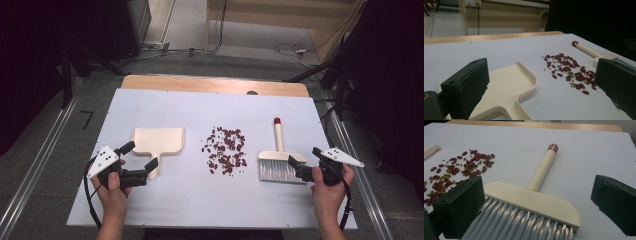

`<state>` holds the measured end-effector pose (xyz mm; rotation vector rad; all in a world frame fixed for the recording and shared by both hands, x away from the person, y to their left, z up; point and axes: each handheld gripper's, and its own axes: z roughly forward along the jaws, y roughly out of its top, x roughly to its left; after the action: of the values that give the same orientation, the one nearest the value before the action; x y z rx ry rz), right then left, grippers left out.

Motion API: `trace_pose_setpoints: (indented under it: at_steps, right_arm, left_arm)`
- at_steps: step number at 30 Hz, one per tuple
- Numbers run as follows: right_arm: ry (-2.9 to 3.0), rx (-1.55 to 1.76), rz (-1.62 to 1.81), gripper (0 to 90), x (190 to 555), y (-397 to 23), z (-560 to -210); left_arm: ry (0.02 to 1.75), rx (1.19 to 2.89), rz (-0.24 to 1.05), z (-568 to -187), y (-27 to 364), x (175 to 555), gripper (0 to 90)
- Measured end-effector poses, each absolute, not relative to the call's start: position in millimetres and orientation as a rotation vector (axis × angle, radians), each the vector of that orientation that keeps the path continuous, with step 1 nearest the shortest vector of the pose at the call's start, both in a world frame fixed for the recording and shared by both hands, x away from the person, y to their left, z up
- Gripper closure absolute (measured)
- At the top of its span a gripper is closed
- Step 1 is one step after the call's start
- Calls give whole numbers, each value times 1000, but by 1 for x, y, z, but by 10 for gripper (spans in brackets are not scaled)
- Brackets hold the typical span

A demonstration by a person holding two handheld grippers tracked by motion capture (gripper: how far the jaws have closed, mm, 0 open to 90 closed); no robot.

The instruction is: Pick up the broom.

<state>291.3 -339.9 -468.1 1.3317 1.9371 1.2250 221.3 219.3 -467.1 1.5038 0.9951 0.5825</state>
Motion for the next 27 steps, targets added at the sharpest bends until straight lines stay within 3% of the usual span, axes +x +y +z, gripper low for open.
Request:
trace_pose_setpoints:
  at_steps: [10,13,14,27]
  right_arm:
    - [2000,1346,1277,7,305,-335,-445]
    - [1974,1382,1277,40,311,-332,-440]
    - [2002,1418,1252,104,319,-329,-437]
    - [2069,1682,973,222,382,-308,-441]
  left_arm:
    - [993,1492,566,-466,220,222,3]
    - [1001,1486,560,-467,221,222,3]
    - [1002,1484,559,-466,222,222,3]
    - [999,1512,552,-468,219,226,3]
